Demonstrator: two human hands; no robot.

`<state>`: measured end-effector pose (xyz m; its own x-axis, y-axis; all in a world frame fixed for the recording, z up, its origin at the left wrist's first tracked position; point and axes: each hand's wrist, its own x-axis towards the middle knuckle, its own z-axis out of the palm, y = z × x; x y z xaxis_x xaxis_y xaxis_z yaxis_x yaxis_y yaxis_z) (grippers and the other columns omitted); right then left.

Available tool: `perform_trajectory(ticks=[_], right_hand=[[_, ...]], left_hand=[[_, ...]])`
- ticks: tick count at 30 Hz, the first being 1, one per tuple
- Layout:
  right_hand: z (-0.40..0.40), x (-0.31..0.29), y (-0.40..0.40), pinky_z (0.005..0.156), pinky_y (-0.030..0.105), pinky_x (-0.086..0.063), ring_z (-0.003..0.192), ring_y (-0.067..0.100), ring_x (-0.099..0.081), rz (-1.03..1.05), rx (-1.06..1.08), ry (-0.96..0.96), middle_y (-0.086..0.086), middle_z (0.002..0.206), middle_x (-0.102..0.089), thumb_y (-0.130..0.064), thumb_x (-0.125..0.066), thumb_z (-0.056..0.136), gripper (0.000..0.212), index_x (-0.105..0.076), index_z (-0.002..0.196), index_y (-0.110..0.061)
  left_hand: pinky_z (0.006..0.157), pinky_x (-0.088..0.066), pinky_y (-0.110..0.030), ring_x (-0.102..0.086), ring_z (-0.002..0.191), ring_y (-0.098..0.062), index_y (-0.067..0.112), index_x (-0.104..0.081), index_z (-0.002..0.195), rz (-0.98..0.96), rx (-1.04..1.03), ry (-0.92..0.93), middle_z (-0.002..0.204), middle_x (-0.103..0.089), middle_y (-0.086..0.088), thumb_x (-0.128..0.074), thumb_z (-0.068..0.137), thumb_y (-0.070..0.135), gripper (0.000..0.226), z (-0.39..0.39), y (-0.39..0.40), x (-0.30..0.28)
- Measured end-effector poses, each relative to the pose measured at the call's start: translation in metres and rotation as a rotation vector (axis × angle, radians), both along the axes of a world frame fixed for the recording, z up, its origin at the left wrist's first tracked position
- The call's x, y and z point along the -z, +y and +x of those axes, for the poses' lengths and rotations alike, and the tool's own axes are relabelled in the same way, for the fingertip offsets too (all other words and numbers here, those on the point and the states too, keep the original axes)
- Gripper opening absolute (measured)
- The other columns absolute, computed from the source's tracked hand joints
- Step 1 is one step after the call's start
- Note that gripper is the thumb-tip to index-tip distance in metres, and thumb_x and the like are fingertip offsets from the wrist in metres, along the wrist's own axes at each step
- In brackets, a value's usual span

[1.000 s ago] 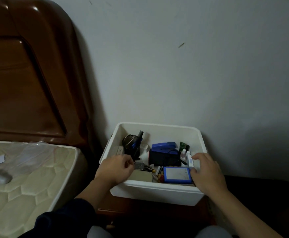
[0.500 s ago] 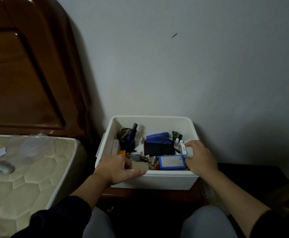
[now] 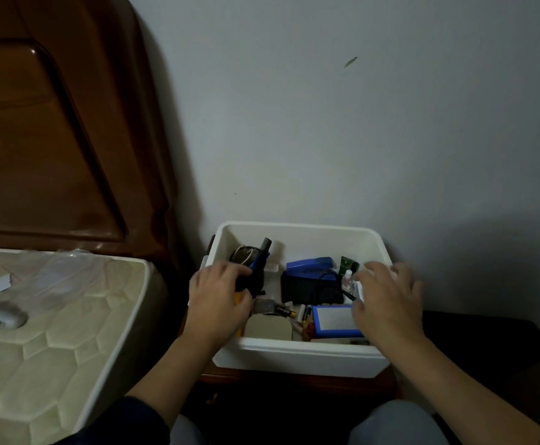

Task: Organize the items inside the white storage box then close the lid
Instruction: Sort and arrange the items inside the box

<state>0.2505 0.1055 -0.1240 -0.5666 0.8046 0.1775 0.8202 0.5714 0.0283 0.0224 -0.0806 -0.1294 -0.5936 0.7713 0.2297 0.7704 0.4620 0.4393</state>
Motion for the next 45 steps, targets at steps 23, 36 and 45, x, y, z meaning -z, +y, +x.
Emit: perform_trajectory(ticks=[23, 36, 45], right_hand=[[-0.191, 0.080, 0.005, 0.076, 0.035, -0.054, 0.095, 0.021, -0.066, -0.765, -0.195, -0.198, -0.005, 0.101, -0.062, -0.045, -0.080, 0.083, 0.029, -0.053, 0.087, -0.034], [-0.193, 0.086, 0.007, 0.086, 0.037, -0.062, 0.094, 0.021, -0.069, -0.851, -0.157, -0.069, 0.002, 0.105, -0.068, -0.016, -0.076, 0.090, 0.021, -0.068, 0.109, -0.022], [-0.167, 0.036, 0.074, 0.067, 0.026, -0.062, 0.086, 0.020, -0.074, -1.229, -0.091, 0.189, 0.013, 0.098, -0.076, -0.017, -0.082, 0.092, 0.015, -0.078, 0.104, -0.012]], left_hand=[[0.091, -0.055, -0.042, -0.054, 0.127, -0.034, 0.006, -0.036, 0.151, -0.265, -0.335, 0.038, 0.149, -0.043, -0.015, -0.049, 0.084, 0.010, 0.068, -0.042, 0.073, 0.013], [0.091, -0.057, -0.044, -0.056, 0.125, -0.032, 0.007, -0.037, 0.151, -0.177, -0.347, 0.074, 0.148, -0.045, -0.015, -0.054, 0.084, 0.013, 0.069, -0.041, 0.075, 0.019], [0.088, -0.051, -0.026, -0.059, 0.105, -0.012, 0.022, -0.057, 0.127, 0.482, -0.046, -0.168, 0.122, -0.055, 0.005, -0.065, 0.091, 0.010, 0.039, -0.047, 0.074, 0.024]])
